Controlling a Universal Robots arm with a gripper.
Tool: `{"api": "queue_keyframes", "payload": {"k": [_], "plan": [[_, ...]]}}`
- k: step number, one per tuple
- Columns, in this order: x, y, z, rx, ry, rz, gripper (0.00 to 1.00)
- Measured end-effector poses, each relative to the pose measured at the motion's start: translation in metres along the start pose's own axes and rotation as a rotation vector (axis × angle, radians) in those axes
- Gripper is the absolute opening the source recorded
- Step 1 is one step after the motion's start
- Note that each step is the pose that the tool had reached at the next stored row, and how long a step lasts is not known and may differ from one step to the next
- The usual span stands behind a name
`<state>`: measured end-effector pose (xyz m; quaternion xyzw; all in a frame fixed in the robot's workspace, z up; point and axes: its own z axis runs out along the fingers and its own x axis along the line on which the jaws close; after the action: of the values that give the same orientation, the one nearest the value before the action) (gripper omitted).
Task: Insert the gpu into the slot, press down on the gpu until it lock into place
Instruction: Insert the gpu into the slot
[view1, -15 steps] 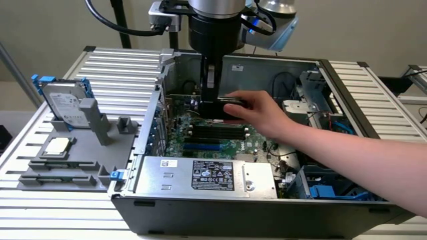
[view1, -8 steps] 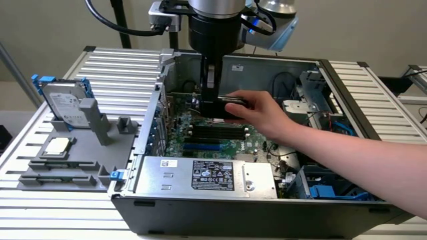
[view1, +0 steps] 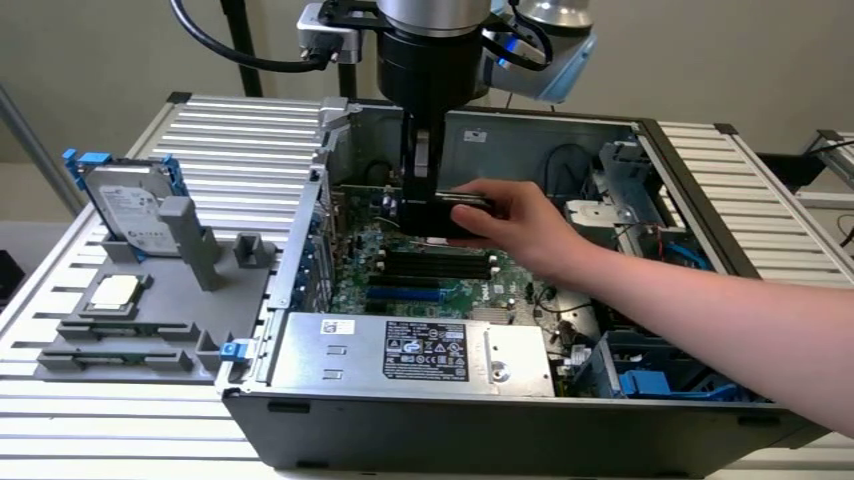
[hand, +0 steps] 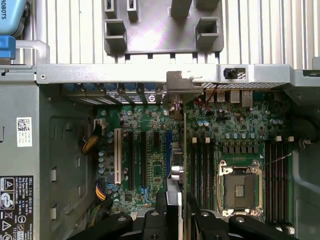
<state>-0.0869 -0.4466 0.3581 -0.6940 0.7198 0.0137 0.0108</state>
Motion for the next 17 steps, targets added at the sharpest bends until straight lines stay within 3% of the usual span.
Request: {"api": "queue_keyframes", "payload": {"k": [17], "plan": [[0.0001,0.0000,0.0019,-0.0001,0.0001,0.000,0.26]]}}
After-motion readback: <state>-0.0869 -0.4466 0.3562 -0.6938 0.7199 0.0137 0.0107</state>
